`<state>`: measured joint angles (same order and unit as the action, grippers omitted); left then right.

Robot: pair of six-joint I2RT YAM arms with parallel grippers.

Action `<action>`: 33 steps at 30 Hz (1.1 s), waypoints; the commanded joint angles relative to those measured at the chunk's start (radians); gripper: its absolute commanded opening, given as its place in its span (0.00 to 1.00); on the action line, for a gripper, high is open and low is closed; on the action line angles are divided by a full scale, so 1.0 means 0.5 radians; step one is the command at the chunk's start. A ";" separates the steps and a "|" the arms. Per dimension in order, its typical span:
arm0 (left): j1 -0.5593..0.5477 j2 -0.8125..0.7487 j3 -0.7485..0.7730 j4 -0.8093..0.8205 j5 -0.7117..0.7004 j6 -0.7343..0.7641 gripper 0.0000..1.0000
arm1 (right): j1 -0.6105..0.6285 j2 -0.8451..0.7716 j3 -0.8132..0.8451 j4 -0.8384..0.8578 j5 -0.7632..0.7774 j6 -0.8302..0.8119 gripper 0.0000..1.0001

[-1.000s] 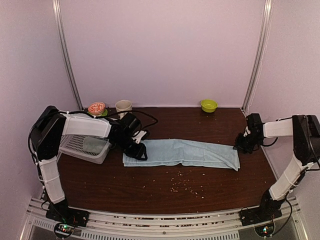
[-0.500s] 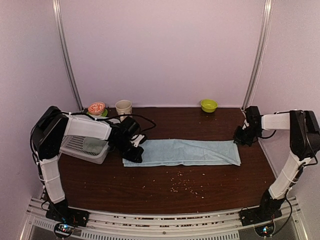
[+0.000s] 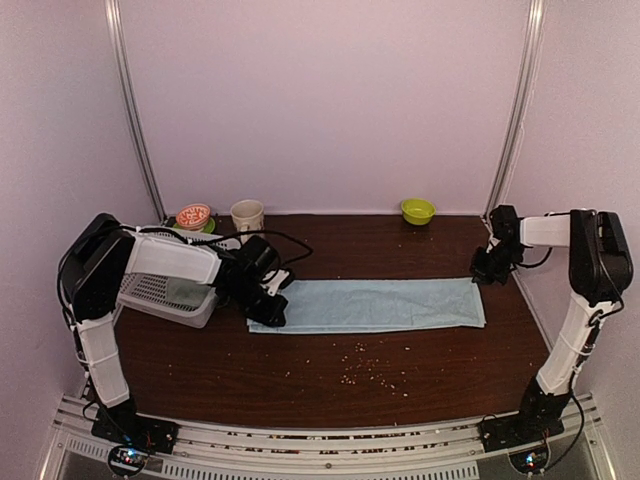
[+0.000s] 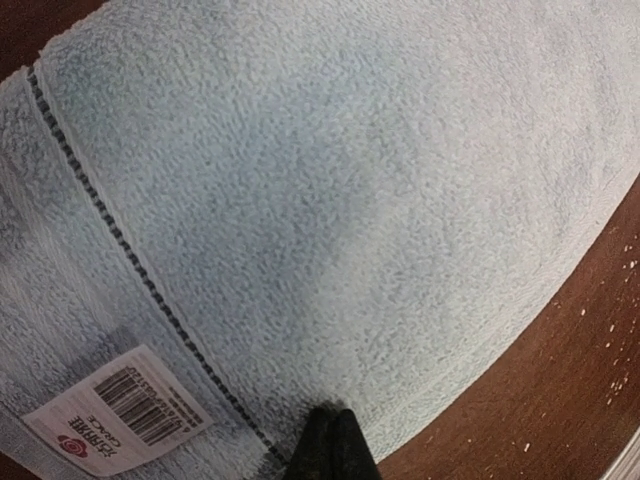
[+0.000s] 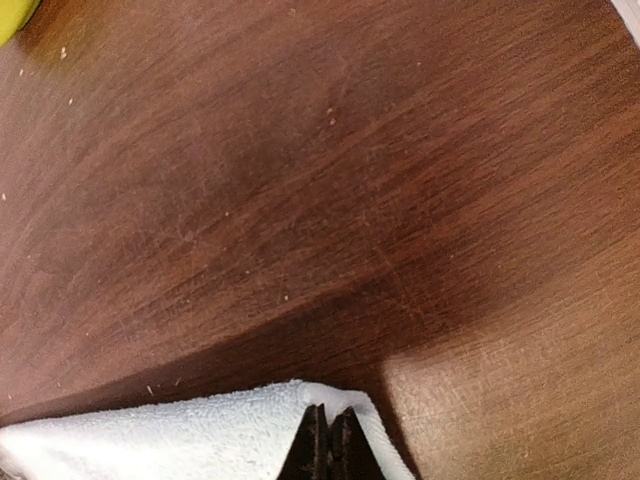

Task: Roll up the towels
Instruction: Smooth out the towel at the center of the board.

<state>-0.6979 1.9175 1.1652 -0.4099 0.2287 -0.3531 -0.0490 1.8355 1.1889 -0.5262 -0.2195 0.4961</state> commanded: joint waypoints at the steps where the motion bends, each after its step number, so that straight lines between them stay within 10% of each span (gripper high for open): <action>1: -0.057 0.101 -0.095 -0.156 0.058 0.034 0.00 | -0.038 0.081 0.130 -0.151 0.127 -0.041 0.07; 7: -0.068 0.039 -0.074 -0.178 0.121 0.031 0.04 | -0.040 0.060 0.168 -0.214 0.117 -0.056 0.49; 10: -0.071 -0.043 -0.028 -0.242 0.136 0.034 0.33 | -0.038 -0.030 0.162 -0.239 0.139 -0.046 0.56; 17: -0.071 -0.355 0.112 -0.400 0.104 0.004 0.58 | 0.110 -0.474 0.037 -0.191 0.185 0.017 0.58; 33: -0.058 0.200 0.760 -0.382 -0.177 -0.246 0.47 | 0.763 -0.727 -0.715 0.478 -0.041 0.381 0.48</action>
<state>-0.7319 1.9312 1.4826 -0.6289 0.1490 -0.4747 0.3252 1.4834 0.8829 -0.3851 -0.2363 0.6186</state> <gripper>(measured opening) 0.474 0.480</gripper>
